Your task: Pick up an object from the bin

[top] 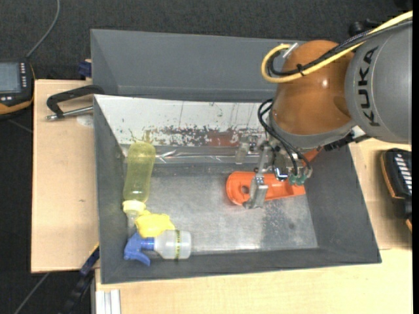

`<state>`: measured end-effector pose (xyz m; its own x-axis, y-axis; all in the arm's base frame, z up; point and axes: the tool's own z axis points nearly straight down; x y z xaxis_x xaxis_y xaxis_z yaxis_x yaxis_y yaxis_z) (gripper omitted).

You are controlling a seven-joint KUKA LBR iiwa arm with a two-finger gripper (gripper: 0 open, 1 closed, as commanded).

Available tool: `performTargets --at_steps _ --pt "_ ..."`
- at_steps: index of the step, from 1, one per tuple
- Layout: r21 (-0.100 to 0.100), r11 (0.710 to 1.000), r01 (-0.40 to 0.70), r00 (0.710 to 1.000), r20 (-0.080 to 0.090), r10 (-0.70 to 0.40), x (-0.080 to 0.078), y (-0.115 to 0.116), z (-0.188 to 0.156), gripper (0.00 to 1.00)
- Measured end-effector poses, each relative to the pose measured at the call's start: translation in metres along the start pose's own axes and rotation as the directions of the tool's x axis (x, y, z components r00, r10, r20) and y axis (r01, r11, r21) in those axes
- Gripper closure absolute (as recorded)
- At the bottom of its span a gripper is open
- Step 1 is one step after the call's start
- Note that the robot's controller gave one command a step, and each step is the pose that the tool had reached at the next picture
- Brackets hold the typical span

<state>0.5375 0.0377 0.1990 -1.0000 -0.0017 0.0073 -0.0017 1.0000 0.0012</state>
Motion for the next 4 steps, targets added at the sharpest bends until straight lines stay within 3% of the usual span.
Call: performTargets --at_steps 1,2,3,4 --pt "0.000 1.000 -0.001 1.000 0.009 0.001 -0.002 0.000 -0.005 0.00" --pt "0.000 0.999 0.048 0.999 0.012 -0.048 -0.006 -0.034 0.052 0.00" --pt "-0.001 1.000 0.027 1.000 0.011 -0.027 -0.021 -0.082 0.126 0.00" --pt "-0.002 1.000 0.008 1.000 0.018 -0.008 -0.032 -0.086 0.128 0.00"
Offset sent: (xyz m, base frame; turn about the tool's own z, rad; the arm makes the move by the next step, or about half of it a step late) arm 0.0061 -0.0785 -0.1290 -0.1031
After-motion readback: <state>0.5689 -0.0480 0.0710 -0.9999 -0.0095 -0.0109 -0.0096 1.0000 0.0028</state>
